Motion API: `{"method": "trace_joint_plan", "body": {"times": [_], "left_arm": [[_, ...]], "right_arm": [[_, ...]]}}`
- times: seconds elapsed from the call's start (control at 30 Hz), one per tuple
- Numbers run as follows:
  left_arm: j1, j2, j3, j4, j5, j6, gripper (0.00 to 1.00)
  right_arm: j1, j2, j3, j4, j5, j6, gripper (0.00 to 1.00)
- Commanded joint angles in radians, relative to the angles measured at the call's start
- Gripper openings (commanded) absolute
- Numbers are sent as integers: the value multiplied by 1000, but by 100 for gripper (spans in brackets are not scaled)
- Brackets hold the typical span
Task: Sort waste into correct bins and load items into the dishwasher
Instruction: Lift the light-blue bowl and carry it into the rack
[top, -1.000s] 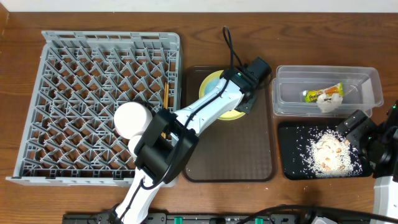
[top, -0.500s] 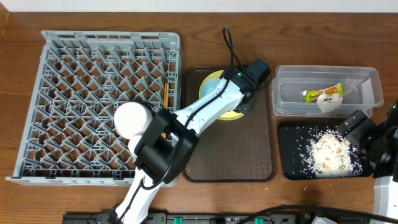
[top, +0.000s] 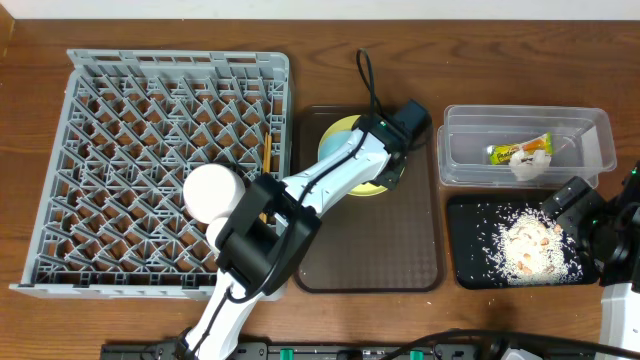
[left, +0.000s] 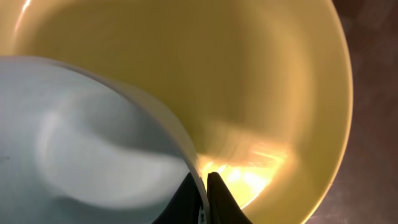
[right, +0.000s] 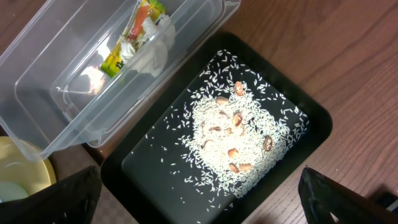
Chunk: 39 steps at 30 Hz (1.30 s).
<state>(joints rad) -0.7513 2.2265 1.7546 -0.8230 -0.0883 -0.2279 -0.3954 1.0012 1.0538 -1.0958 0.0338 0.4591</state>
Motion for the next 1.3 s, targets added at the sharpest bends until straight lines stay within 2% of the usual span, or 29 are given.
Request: {"method": "trace_joint_plan", "body": {"times": [0.0,0.13,0.4,0.7,1.0,1.27], "left_arm": [[37,-66,32,-28,30,5,8],[92,-166,37,-31,141,5,8],[354,-378,37,-35,571,5,8],[705,-349,34,-52,1110,6,8],[892,-192,18,-89,1259,10,8],[975,-82,16,-119,1281,12,8]], "right_arm": [[-5,0,11,0,7,-11,99],[-5,0,11,0,7,-11,99],[-5,0,11,0,7,-11,99],[-5,0,11,0,7,-11,99],[-5,0,11,0,7,-12,99],[-5,0,11,0,7,-11,99]]}}
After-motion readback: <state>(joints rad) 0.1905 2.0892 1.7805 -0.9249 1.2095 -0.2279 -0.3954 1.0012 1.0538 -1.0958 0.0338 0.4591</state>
